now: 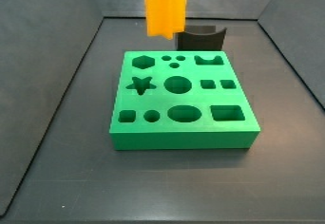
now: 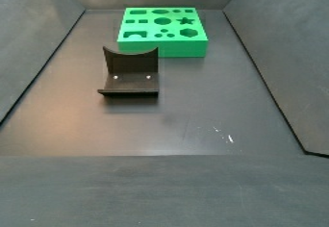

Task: Insert the star object.

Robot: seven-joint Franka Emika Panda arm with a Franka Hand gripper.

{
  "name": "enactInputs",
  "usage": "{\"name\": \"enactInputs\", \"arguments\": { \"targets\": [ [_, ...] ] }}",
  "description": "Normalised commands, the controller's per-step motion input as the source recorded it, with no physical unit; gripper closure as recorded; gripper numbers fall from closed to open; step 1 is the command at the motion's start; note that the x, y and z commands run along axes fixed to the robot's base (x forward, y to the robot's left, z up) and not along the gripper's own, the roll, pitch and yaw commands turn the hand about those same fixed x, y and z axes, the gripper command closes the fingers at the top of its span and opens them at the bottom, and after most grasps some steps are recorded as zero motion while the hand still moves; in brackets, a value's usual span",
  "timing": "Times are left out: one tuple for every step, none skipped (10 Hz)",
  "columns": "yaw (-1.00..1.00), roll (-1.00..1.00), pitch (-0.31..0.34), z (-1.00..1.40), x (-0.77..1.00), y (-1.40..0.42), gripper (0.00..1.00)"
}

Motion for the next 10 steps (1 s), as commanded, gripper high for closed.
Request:
{"name": "enactInputs", "arguments": {
  "targets": [
    [0.00, -0.14, -0.131, -0.53, 0.00, 0.04, 1.00],
    [-0.05, 0.00, -0.239, -0.80, -0.37, 0.00, 1.00],
    [-0.03, 0.00, -0.103, -0.92, -0.14, 0.00, 1.00],
    [-0.02, 0.00, -0.114, -0.93, -0.17, 0.00, 1.00],
    [-0.07, 0.00, -0.139, -0.85, -0.31, 0.00, 1.00],
    [-0.11, 0.00, -0.139, -0.78, -0.33, 0.03, 1.00],
    [-0.08, 0.00, -0.067, -0.66, -0.22, 0.06, 1.00],
    [-0.04, 0.05, 0.000, -0.45, -0.10, 0.04, 1.00],
    [-0.02, 0.03, 0.019, -0.32, -0.05, 0.05, 1.00],
    [-0.05, 0.00, 0.009, -0.22, -0.05, 0.06, 1.00]
  ]
}}
